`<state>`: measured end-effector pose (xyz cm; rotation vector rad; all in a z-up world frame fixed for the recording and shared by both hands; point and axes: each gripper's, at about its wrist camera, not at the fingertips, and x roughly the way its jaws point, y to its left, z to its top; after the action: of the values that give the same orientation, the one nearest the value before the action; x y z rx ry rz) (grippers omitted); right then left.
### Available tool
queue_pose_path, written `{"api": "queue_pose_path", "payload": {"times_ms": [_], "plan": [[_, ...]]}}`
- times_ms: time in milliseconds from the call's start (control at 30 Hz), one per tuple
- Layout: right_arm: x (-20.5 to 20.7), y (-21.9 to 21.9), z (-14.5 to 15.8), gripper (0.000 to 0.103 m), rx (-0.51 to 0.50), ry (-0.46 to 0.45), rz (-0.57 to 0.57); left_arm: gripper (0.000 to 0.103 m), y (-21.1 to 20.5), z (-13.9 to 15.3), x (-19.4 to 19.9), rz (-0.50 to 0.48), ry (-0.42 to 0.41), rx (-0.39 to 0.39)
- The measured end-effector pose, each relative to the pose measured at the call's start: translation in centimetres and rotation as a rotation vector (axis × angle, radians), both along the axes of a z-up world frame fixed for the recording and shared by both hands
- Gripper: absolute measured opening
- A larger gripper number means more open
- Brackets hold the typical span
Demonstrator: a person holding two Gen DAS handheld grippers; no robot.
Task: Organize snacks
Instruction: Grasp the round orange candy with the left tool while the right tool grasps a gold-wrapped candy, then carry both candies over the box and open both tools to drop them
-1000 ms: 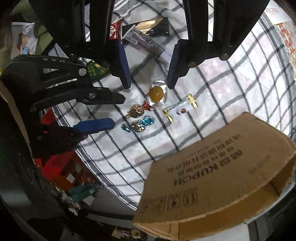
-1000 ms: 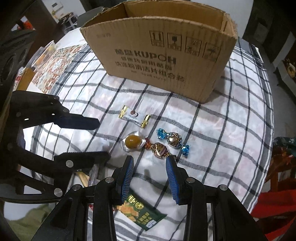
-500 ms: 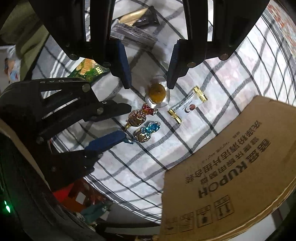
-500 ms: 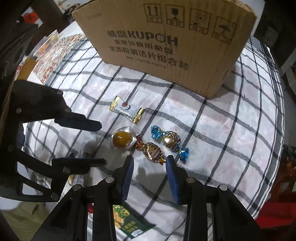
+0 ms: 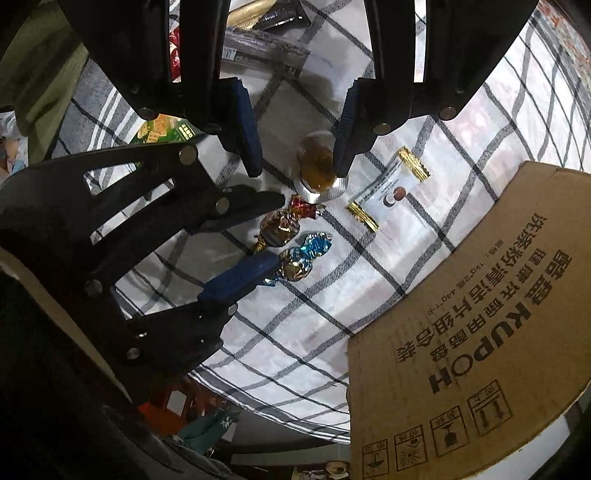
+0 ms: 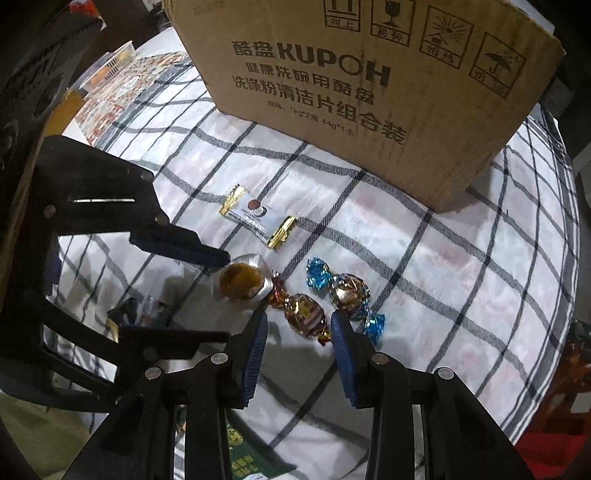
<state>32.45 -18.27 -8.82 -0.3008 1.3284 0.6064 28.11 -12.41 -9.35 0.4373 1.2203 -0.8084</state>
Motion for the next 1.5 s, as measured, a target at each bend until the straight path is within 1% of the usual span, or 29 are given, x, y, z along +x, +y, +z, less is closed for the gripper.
{"api": "queue_pose_path", "payload": {"times_ms": [233, 333, 367, 433, 467, 800, 967, 1133, 1200, 1300, 1500], "plan": [[0.3, -0.2, -0.9, 0.036, 0.015, 0.025, -0.008, 0.039, -0.2, -1.1, 0.8, 0.018, 0.006, -0.009], [0.3, -0.2, -1.2, 0.029, 0.015, 0.021, -0.013, 0.039, 0.0, -1.5, 0.9, 0.029, 0.02, -0.02], [0.3, -0.2, -1.2, 0.026, 0.011, 0.015, -0.012, 0.037, 0.0, -1.6, 1.0, 0.033, 0.018, -0.02], [0.2, -0.4, -1.1, 0.026, 0.01, 0.012, -0.013, 0.028, 0.1, -1.6, 1.0, 0.039, 0.012, -0.02], [0.1, -0.4, -1.1, 0.026, 0.01, 0.012, -0.015, 0.026, 0.0, -1.6, 1.0, 0.043, 0.013, -0.022], [-1.1, -0.5, -0.1, 0.025, 0.005, -0.009, -0.036, 0.026, 1.0, 0.0, 0.4, 0.105, -0.012, -0.043], [-1.7, -0.6, 1.4, 0.025, 0.0, -0.031, -0.089, 0.026, 1.6, 1.2, -0.5, 0.147, -0.028, -0.04], [-2.3, -1.1, 3.4, 0.025, -0.001, -0.066, -0.174, 0.026, 2.9, 3.1, -1.0, 0.223, -0.063, -0.07], [-2.4, -1.5, 4.6, 0.025, 0.022, -0.086, -0.22, 0.026, 3.8, 4.1, -0.9, 0.273, -0.083, -0.088], [-2.4, -1.9, 6.5, 0.025, 0.057, -0.128, -0.267, 0.026, 4.7, 5.7, -0.6, 0.32, -0.1, -0.128], [-2.2, -2.1, 10.6, 0.025, 0.108, -0.22, -0.315, 0.026, 5.6, 9.7, -0.8, 0.35, -0.175, -0.168]]}}
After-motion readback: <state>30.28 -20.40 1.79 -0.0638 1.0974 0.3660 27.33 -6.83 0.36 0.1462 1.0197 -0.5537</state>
